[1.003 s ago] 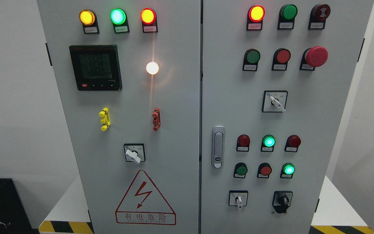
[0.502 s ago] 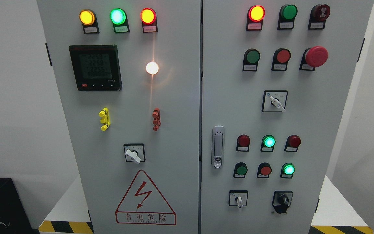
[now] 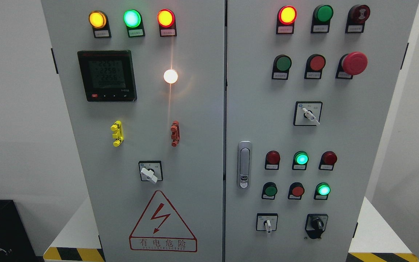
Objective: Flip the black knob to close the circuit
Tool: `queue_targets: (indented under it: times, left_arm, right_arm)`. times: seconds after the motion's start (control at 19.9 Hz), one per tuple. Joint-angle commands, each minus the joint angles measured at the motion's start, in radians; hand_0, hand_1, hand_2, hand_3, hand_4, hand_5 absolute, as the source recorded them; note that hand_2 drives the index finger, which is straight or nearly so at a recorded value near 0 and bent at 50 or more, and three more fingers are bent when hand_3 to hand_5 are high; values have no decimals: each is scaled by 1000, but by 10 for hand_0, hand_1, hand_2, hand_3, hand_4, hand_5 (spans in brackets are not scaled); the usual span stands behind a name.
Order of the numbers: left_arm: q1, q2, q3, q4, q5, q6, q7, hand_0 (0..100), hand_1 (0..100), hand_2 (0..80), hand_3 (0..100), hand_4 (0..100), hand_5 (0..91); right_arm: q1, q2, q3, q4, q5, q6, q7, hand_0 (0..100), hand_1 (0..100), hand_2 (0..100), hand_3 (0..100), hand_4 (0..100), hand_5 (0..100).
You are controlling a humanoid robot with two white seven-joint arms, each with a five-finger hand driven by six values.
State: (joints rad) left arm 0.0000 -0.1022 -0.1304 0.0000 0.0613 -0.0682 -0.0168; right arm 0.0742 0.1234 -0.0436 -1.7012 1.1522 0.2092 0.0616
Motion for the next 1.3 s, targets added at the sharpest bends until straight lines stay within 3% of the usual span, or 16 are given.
queue_targets:
  times: [0.0,0.7,1.25]
  left_arm:
    - [21,1,0,-23,0,-1,0,120,556,0,0,0,0]
    - [21,-1,0,-23,0,-1,0,120,556,0,0,0,0]
    - [21,1,0,-23,0,-1,0,120,556,0,0,0,0]
  right_arm:
    - [-53,2,2,-43,73,22,24,0,0,890,1000,891,919]
    - [-183,1,-51,41,80,44,27,0,0,881,1000,889,921]
    - [-231,-7,-99,58,124,45,69,0,0,880,1000,889,921]
